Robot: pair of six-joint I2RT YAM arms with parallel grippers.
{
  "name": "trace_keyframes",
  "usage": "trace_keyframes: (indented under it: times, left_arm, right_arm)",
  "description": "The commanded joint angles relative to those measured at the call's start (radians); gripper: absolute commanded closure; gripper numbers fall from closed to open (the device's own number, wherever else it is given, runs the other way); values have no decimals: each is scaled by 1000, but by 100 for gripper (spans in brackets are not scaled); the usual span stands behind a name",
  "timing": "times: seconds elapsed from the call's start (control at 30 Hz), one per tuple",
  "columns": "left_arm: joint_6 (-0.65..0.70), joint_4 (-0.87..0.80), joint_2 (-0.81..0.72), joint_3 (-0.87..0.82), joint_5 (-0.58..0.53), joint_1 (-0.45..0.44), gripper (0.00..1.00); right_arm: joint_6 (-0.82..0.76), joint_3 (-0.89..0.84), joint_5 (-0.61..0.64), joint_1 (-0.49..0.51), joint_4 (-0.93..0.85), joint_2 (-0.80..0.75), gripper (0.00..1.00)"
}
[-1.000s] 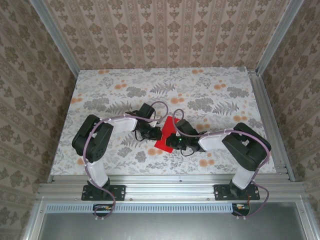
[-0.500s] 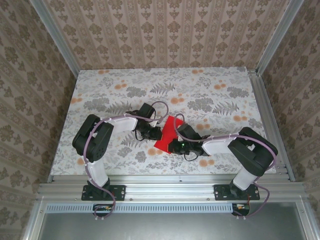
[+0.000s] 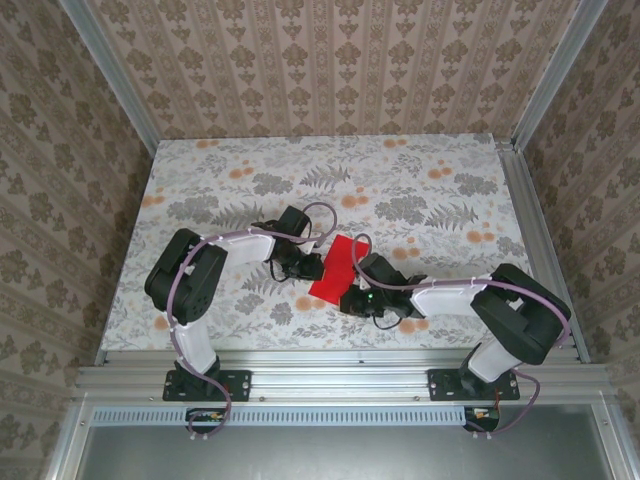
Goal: Fold a paper plane with a square sheet of paper (pick it up from the middle)
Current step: Fold the square sheet of paper in half at the center of the table.
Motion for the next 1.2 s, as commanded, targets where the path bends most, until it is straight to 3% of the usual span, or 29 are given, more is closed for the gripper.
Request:
trace_keyframes:
  times: [0.0, 0.3, 0.43, 0.77, 1.17]
  left_arm:
    - [30, -162, 70, -61, -170, 16, 86]
    - [29, -161, 52, -73, -170, 16, 86]
    - [27, -161, 47, -72, -170, 16, 86]
    - [27, -164, 44, -68, -172, 19, 86]
    - [-8, -165, -1, -66, -103, 20, 86]
  right_arm:
    - [36, 60, -13, 5, 83, 22, 89]
    - [60, 97, -52, -3, 167, 65, 89]
    - [16, 149, -20, -17, 66, 74, 89]
    - [-6, 130, -43, -17, 56, 177, 89]
    - [-63, 8, 11, -26, -157, 37, 89]
